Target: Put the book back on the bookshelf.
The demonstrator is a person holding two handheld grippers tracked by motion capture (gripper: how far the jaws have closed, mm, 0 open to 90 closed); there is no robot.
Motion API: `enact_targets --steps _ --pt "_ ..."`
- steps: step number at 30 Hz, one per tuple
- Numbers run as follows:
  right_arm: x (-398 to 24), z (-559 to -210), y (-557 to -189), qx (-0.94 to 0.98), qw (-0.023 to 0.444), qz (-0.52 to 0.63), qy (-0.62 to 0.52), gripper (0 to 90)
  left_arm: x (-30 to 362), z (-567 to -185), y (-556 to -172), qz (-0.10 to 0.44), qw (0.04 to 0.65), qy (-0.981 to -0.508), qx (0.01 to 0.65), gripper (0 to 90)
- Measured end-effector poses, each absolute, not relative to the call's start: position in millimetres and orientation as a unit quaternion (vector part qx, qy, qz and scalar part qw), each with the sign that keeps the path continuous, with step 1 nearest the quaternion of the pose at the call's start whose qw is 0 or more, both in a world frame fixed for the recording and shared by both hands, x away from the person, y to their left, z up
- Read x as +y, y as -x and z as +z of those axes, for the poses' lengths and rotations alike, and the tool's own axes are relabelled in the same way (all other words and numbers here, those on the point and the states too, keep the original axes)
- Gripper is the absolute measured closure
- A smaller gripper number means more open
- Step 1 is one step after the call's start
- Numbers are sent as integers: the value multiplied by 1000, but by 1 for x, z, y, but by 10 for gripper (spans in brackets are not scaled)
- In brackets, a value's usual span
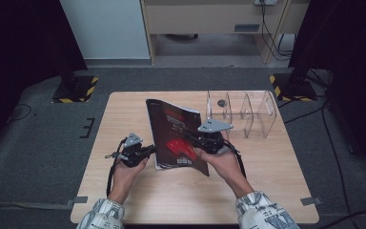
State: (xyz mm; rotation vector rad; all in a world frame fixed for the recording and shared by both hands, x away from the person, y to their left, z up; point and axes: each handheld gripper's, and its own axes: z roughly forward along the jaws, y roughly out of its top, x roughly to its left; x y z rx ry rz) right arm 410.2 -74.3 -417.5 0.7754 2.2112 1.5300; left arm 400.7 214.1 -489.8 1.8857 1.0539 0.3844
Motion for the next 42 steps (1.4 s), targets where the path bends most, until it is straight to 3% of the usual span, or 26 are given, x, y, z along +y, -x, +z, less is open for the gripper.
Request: enact_targets --steps 22,30,33,38,42 --pt "-80 -401 -411 756 150 579 -267 766 215 -485 -397 175 455 -769 413 871" --pt "-81 -386 -415 751 136 594 -256 675 214 -482 -396 182 457 -770 407 872" --pt "-81 -381 -416 742 125 613 -243 684 214 -482 -395 184 457 -770 406 872" --pt "-79 -378 -415 746 147 605 -238 819 214 -482 -395 183 457 -771 405 872" --pt "-79 -379 -416 748 148 599 -242 826 214 -481 -394 185 454 -774 401 872"
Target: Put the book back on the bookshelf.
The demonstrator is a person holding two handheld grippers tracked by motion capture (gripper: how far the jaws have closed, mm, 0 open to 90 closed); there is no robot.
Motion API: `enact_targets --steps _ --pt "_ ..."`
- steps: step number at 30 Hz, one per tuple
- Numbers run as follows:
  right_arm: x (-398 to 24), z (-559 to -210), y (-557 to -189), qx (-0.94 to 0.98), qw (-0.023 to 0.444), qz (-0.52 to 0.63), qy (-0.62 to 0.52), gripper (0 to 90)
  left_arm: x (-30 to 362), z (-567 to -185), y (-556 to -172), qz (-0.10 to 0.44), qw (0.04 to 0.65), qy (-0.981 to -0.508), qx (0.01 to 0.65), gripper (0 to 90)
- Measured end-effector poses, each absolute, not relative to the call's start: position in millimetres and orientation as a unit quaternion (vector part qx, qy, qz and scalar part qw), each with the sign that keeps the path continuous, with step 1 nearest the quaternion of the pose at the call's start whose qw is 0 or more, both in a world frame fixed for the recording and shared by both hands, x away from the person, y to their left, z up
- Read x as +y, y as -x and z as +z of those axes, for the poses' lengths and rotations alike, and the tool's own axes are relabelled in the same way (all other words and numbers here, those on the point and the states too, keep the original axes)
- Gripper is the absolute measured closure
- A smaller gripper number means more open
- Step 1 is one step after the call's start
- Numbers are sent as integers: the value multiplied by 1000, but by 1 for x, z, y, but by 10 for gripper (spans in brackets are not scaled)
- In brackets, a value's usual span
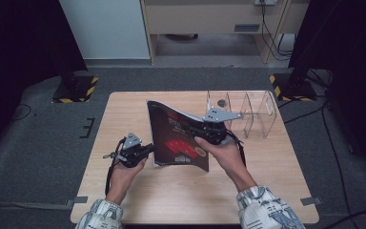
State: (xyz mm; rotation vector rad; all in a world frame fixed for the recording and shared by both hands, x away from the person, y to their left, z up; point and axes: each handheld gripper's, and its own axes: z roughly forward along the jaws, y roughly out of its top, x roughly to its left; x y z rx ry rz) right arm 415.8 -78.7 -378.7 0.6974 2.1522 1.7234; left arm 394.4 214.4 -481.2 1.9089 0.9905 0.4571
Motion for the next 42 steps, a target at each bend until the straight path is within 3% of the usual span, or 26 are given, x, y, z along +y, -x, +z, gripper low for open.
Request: enact_targets --steps 6,9,10,11,13,15,22,29,42 --pt "-77 -377 -414 752 162 591 -244 870 214 -482 -395 188 452 -774 402 863" --pt "-76 -376 -414 751 170 588 -246 871 214 -485 -395 195 455 -766 410 804" --pt "-75 -375 -413 751 172 588 -246 871 214 -486 -395 201 456 -761 415 644" --pt "-75 -375 -413 751 172 588 -246 871 215 -486 -396 208 456 -756 421 644" --pt "-76 -374 -413 750 173 589 -246 871 217 -487 -398 214 455 -748 433 452" --pt "-77 -374 -412 749 174 590 -246 872 220 -490 -400 220 443 -749 441 339" --pt "-83 -368 -410 740 179 598 -250 871 231 -502 -407 217 408 -760 457 138" --pt "-86 -364 -408 734 186 603 -253 871 232 -509 -410 213 385 -767 468 76" --pt "-102 -360 -397 724 187 609 -264 871 234 -516 -412 227 350 -777 472 72"
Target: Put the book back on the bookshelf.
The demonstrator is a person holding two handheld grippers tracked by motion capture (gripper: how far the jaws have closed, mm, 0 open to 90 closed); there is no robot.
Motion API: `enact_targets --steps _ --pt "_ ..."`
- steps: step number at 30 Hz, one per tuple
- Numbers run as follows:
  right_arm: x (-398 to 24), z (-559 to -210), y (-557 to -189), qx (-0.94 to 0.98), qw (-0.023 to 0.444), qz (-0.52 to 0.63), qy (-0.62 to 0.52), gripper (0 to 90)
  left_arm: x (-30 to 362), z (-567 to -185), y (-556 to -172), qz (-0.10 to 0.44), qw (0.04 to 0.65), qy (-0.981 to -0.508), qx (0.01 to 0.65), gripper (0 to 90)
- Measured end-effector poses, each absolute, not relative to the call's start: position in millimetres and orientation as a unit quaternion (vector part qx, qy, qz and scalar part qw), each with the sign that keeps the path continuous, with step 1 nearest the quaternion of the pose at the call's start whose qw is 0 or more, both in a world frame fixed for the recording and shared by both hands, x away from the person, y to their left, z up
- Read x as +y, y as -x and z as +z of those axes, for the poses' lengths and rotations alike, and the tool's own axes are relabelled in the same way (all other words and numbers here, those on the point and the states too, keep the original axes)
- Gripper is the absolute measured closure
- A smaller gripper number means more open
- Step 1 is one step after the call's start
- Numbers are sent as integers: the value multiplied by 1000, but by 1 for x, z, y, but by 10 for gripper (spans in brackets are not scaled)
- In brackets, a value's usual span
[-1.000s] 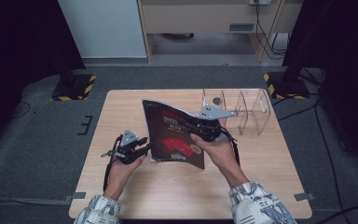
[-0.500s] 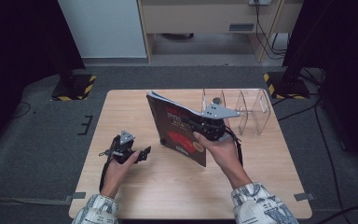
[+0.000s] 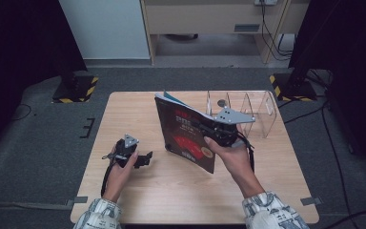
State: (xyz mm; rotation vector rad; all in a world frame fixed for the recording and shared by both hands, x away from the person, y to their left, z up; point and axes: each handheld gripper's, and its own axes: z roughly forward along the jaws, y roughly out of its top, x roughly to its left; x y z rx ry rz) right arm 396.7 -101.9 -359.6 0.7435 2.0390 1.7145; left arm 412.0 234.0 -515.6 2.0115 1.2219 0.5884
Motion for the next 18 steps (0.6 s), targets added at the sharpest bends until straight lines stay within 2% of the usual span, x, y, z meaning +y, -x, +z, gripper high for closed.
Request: enact_targets --steps 18 --pt "-128 -358 -386 715 189 612 -282 871 235 -524 -414 229 313 -789 476 64"
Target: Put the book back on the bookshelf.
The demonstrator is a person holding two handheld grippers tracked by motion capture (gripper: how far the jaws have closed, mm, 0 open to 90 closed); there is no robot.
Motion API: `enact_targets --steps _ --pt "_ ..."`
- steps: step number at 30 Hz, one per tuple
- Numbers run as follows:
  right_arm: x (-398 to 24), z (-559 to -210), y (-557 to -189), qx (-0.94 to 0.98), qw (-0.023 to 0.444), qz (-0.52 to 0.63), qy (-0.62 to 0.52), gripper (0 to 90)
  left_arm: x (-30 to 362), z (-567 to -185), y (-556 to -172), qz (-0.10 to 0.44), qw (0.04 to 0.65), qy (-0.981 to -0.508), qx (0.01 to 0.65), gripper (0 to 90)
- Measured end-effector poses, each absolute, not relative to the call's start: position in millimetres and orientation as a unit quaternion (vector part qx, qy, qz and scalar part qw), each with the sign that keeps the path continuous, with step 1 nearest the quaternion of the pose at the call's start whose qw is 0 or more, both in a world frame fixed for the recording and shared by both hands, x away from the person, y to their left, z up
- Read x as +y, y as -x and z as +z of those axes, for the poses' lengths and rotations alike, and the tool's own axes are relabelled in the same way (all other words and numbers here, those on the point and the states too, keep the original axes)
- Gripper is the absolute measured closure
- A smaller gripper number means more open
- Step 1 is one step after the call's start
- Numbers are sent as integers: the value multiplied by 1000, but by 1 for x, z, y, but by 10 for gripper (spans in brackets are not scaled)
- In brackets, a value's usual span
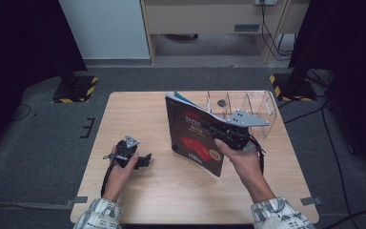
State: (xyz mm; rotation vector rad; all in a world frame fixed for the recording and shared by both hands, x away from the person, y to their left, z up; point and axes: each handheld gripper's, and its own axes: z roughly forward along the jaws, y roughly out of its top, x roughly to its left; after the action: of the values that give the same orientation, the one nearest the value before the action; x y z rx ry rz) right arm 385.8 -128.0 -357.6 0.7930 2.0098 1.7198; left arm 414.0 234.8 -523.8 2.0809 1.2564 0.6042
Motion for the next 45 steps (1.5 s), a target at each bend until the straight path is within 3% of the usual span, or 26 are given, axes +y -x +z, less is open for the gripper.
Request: enact_targets --steps 21,45 --pt "-168 -357 -368 700 201 613 -304 871 239 -530 -418 226 285 -783 505 59" --pt "-218 -350 -344 686 230 600 -341 871 242 -534 -419 216 298 -771 520 47"
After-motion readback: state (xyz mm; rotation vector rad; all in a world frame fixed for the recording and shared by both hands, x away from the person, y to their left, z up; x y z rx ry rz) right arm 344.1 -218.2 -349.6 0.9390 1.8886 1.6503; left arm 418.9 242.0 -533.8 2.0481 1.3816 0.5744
